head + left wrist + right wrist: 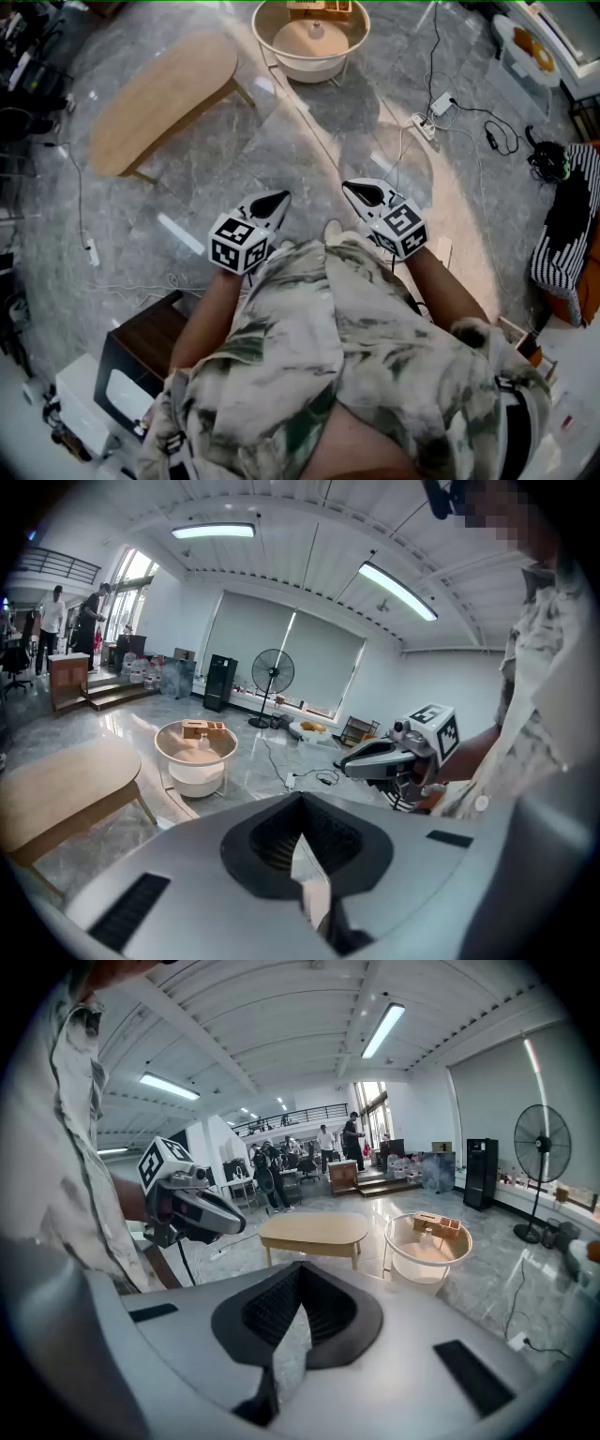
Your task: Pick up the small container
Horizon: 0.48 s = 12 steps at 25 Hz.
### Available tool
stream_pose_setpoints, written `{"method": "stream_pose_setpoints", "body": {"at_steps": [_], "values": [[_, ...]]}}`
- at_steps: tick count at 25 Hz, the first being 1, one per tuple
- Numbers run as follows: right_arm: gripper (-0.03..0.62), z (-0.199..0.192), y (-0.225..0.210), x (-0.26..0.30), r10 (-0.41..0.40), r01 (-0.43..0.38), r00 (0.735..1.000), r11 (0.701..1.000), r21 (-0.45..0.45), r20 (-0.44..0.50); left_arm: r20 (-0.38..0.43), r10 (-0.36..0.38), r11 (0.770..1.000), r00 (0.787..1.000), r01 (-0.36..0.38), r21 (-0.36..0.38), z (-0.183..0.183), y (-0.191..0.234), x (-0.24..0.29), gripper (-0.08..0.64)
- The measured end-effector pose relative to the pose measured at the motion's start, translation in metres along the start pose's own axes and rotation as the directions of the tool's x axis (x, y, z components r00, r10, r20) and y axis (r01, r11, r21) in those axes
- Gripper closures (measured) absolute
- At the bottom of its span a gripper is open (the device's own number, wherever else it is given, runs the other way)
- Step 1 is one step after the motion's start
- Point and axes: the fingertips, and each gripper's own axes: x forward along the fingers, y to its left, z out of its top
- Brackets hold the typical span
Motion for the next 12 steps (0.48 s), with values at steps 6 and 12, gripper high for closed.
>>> {"method": "stream_pose_setpoints", "body": {"at_steps": [6,12], "values": [[0.572,0.001,-0.045,-0.006,0.031,-0.031,0.999,0.999,-0.023,-0.013,-0.005,0.019,1.000,1.000,-0.019,-0.007,0.026,-0.006,0.044,0.538],[0.572,-0.010,-0.079,-0.001,0.066,-0.065,0.998,0.998,0.008,-0.012,-0.013,0.015,1.000,1.000,-0.016,-0.020,0.041,-0.004,0.077,0.538]]}}
